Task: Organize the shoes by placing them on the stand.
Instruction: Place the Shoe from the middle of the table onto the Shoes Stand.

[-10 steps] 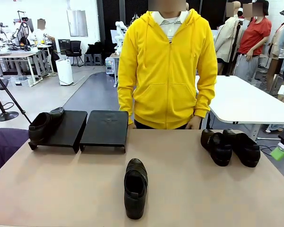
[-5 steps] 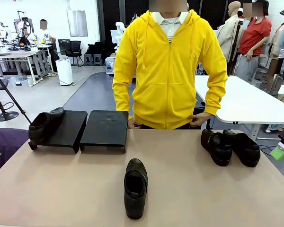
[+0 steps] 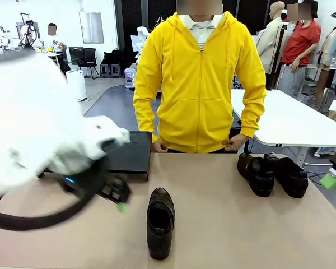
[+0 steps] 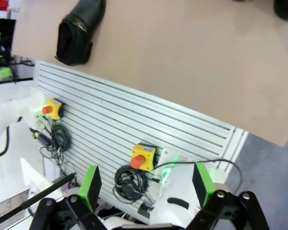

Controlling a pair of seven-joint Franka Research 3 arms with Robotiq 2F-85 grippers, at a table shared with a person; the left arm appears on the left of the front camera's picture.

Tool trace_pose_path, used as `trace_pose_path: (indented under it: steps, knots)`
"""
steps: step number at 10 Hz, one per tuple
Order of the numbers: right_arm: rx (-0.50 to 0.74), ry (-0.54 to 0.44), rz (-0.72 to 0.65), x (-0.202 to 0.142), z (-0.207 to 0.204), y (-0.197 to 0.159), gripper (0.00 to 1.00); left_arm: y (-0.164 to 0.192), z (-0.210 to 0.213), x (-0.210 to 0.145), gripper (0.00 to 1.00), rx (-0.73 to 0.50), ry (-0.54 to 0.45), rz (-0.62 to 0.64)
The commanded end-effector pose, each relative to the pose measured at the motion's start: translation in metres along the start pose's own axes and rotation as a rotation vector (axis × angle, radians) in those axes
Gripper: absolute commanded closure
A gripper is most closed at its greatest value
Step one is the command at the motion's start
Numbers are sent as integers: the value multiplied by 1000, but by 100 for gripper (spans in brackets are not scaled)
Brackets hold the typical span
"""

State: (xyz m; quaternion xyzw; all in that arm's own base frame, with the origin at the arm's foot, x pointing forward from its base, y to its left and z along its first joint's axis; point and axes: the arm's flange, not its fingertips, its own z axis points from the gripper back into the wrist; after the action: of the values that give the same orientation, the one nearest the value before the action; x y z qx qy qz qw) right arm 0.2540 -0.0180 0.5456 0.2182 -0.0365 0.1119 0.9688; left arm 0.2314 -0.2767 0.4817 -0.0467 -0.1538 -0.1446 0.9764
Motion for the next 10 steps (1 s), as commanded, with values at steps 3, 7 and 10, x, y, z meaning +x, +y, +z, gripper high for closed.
trace_pose_path:
  steps: [3, 7, 10]
  knots:
    - [27, 2, 27, 2, 3, 1, 0, -45, -51, 48, 0, 31, 89, 279]
    - [27, 2, 27, 2, 3, 1, 0, -46, -55, 14, 0, -4, 53, 153]
    - [27, 2, 27, 2, 3, 1, 0, -60, -75, 36, 0, 20, 34, 157]
